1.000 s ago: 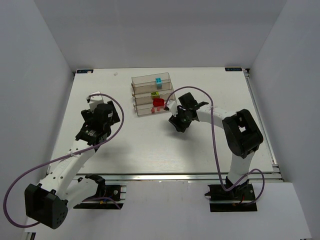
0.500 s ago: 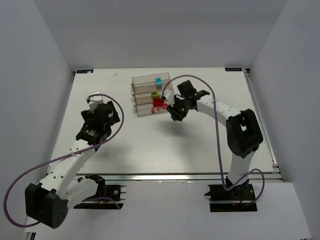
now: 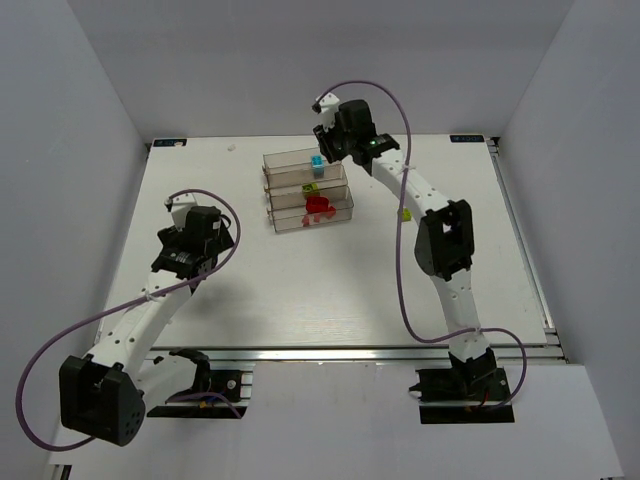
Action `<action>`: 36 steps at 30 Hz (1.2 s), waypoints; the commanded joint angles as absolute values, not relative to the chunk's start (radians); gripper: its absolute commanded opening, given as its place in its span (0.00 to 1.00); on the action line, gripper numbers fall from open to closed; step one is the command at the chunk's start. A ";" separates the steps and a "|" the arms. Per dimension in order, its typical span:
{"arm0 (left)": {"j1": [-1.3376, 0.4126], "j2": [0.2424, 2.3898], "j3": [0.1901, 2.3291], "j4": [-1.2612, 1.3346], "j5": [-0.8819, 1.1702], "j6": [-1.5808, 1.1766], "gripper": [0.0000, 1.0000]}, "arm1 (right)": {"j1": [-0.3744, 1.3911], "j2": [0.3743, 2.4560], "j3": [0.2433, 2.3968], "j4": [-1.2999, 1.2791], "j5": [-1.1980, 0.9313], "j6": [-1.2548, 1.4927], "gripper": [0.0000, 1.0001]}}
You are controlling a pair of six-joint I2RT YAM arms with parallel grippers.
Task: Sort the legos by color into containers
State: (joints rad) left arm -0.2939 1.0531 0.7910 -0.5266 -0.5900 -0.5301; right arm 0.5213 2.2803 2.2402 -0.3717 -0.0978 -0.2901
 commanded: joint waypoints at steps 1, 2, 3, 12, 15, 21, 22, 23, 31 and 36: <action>-0.268 1.045 0.782 -0.540 -0.560 -0.552 0.98 | 0.522 2.347 2.241 -0.220 0.078 -0.082 0.00; -0.259 1.045 0.779 -0.538 -0.555 -0.551 0.98 | 0.520 2.356 2.238 -0.168 0.119 -0.063 0.00; -0.259 1.051 0.779 -0.535 -0.548 -0.551 0.98 | 0.519 2.373 2.234 -0.140 0.142 -0.043 0.00; -0.230 1.055 0.765 -0.522 -0.514 -0.541 0.98 | 0.520 2.431 2.217 -0.017 0.175 -0.035 0.00; -0.230 1.075 0.767 -0.537 -0.509 -0.557 0.98 | 0.520 2.454 2.214 -0.012 0.172 -0.034 0.00; -0.210 1.121 0.792 -0.558 -0.497 -0.594 0.98 | 0.517 2.485 2.218 -0.011 0.141 -0.037 0.00; -0.210 1.121 0.792 -0.555 -0.491 -0.594 0.98 | 0.517 2.485 2.218 -0.012 0.137 -0.037 0.00; -0.201 1.121 0.792 -0.554 -0.480 -0.595 0.98 | 0.518 2.488 2.217 -0.015 0.130 -0.037 0.02; -0.183 1.164 0.813 -0.523 -0.434 -0.565 0.98 | 0.515 2.490 2.206 -0.014 0.118 -0.055 0.26; -0.173 1.221 0.874 -0.522 -0.414 -0.542 0.98 | 0.515 2.484 2.201 -0.012 0.115 -0.055 0.47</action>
State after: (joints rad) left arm -0.1814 1.2102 0.8116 -0.5442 -0.4381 -0.5598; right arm 0.5171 2.4870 2.2093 -0.0635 0.1234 -0.0555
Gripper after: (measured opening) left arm 0.978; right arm 0.448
